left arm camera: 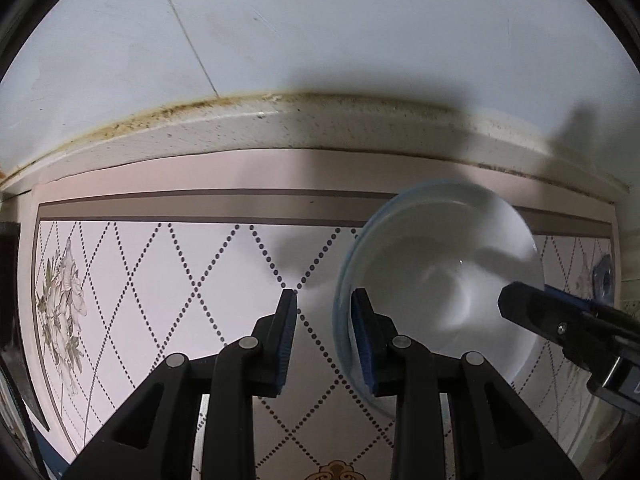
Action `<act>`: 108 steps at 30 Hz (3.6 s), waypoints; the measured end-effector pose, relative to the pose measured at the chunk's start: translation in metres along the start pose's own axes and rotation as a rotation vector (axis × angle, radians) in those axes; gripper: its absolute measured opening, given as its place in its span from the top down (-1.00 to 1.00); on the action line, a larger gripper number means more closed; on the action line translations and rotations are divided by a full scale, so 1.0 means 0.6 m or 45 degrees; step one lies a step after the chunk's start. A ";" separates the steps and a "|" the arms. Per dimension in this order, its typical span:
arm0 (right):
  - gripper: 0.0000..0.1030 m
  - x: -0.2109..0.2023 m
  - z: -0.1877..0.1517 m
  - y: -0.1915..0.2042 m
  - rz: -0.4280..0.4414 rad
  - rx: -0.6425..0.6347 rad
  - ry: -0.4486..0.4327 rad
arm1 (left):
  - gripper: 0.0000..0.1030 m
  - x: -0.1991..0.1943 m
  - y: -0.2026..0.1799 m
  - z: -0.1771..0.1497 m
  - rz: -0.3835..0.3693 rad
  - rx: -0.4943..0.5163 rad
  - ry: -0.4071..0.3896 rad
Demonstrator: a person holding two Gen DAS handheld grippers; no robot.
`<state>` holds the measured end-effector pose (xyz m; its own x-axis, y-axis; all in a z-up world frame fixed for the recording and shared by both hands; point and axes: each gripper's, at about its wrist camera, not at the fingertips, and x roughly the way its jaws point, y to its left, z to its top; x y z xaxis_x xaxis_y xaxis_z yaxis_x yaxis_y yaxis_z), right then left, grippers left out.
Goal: Organize plates and bowls
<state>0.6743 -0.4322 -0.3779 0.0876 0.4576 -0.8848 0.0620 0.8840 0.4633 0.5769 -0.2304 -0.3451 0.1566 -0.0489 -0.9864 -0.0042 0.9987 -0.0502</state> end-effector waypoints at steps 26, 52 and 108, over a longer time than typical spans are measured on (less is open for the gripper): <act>0.69 0.019 -0.022 0.005 -0.016 -0.041 0.034 | 0.75 -0.065 -0.008 -0.024 -0.084 0.043 -0.130; 0.69 -0.251 -0.363 -0.019 -0.085 0.113 -0.121 | 0.75 -0.253 -0.116 -0.287 -0.287 0.310 -0.150; -0.48 -0.351 -0.578 0.004 -0.422 0.050 -0.225 | 0.21 -0.341 -0.130 -0.431 -0.274 0.518 -0.074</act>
<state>0.3115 -0.4930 -0.2075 0.2263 0.1209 -0.9665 0.1531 0.9755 0.1579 0.2897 -0.3016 -0.1799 0.1668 -0.2665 -0.9493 0.4205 0.8900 -0.1760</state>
